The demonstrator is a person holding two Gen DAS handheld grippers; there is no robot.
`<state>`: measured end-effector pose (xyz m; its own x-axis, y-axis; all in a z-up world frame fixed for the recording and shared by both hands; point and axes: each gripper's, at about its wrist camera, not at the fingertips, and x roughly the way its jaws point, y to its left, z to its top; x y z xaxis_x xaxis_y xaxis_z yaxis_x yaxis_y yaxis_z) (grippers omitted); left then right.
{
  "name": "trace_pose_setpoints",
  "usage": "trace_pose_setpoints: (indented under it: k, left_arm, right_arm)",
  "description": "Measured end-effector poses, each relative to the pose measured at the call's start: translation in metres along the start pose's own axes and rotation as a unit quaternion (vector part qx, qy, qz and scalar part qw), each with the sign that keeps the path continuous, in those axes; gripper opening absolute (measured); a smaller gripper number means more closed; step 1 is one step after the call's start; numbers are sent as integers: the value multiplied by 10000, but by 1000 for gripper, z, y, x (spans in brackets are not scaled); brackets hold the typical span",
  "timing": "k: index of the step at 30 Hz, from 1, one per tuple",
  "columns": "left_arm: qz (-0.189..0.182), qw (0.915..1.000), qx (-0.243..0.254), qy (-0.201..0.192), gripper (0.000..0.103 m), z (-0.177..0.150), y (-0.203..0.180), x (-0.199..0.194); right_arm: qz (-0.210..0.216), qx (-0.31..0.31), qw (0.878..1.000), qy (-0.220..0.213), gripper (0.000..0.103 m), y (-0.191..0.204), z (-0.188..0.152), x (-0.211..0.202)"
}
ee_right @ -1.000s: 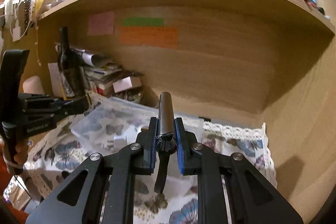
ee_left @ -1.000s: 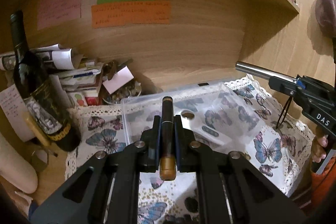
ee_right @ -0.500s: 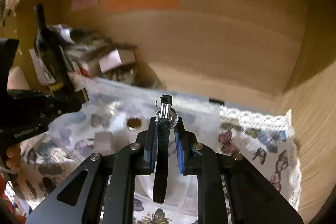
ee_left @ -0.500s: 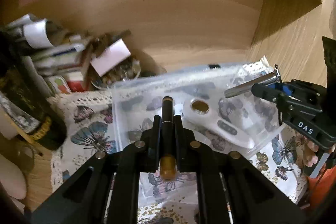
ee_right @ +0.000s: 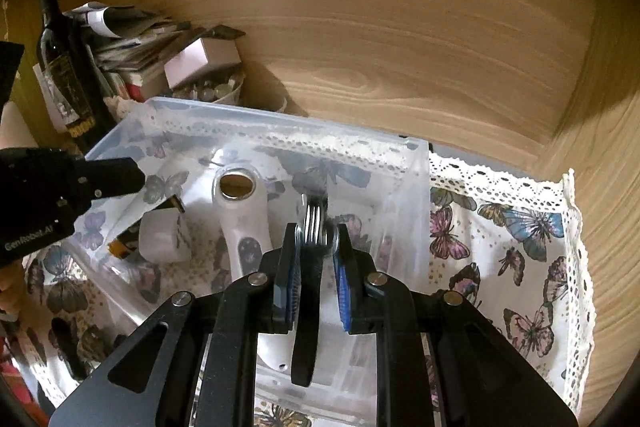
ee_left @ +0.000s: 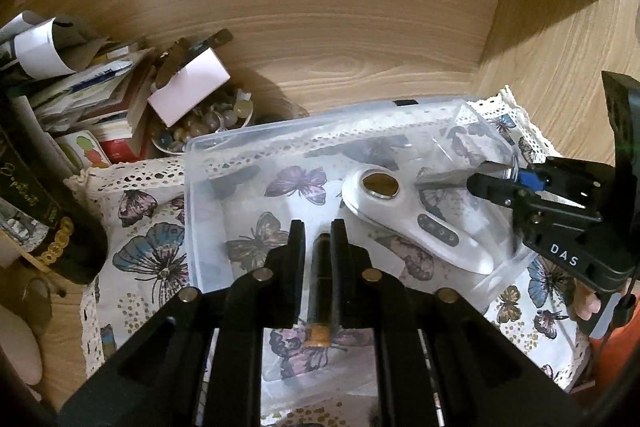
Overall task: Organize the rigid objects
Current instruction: 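Lower the lighter and silver rod into the clear box and release both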
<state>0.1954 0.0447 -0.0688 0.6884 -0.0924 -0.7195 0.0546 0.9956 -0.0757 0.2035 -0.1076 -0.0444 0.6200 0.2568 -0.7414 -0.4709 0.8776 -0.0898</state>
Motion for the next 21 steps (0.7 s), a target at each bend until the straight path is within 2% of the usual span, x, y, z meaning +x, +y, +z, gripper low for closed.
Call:
trace_pose_setpoints:
  k: [3, 5, 7, 10, 12, 17, 19, 21]
  left_arm:
    - [-34, 10000, -9, -38, 13, 0, -1, -7]
    - [-35, 10000, 2, -92, 19, 0, -2, -12]
    - [-56, 9999, 16, -136, 20, 0, -3, -18]
    - [-98, 9998, 53, -183, 23, -1, -6, -28]
    - [-95, 9996, 71, -262, 29, -2, -8, -35]
    - [21, 9984, 120, -548, 45, -8, -14, -60]
    - [70, 9977, 123, -656, 54, -11, -15, -70]
    - [142, 9970, 109, -756, 68, -16, -16, -80]
  right_arm:
    - [-12, -56, 10000, -44, 17, 2, 1, -5]
    - [-7, -75, 9999, -132, 24, 3, 1, -13]
    - [-31, -91, 9996, -250, 39, 5, 2, -23]
    - [-70, -106, 9991, -403, 53, 9, 2, -35]
    - [-110, -124, 9985, -526, 62, 11, 4, -43]
    - [-89, -124, 9973, -725, 64, 14, 3, -63]
    - [-54, -124, 9968, -786, 66, 16, 1, -72]
    - [-30, -146, 9961, -872, 70, 19, -3, -81]
